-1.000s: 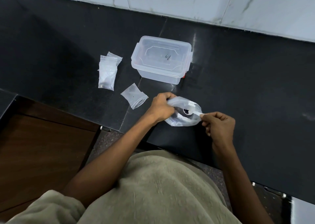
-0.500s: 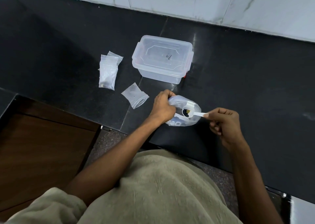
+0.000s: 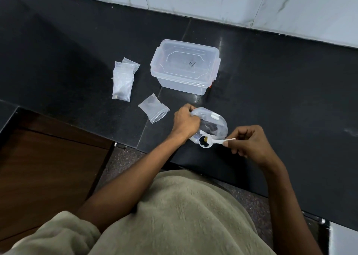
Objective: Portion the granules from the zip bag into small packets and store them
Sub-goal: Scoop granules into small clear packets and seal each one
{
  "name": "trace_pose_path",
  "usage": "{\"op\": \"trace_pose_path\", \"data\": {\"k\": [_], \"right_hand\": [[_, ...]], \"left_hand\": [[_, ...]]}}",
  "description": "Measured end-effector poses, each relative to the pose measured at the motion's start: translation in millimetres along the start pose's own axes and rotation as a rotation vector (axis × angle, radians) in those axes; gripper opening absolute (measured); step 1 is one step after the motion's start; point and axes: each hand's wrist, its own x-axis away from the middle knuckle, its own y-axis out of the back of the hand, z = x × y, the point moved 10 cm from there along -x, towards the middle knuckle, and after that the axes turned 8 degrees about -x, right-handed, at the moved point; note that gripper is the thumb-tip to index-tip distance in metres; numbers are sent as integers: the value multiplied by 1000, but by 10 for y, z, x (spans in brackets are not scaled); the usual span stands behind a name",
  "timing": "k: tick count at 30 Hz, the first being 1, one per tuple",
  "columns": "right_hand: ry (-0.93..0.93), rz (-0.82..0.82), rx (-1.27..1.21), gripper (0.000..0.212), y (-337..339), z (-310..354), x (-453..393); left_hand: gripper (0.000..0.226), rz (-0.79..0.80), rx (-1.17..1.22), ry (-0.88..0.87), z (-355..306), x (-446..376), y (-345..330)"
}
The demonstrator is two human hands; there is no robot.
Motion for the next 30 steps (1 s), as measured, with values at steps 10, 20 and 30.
{"op": "trace_pose_path", "data": {"k": [10, 20, 30], "right_hand": [[81, -350, 51, 15, 361, 96, 164], [85, -488, 309, 19, 235, 130, 185], [125, -371, 380, 21, 139, 203, 117]], "left_hand": [[34, 23, 4, -124, -127, 50, -47], [47, 327, 337, -54, -2, 112, -192], [34, 87, 333, 62, 182, 80, -15]]}}
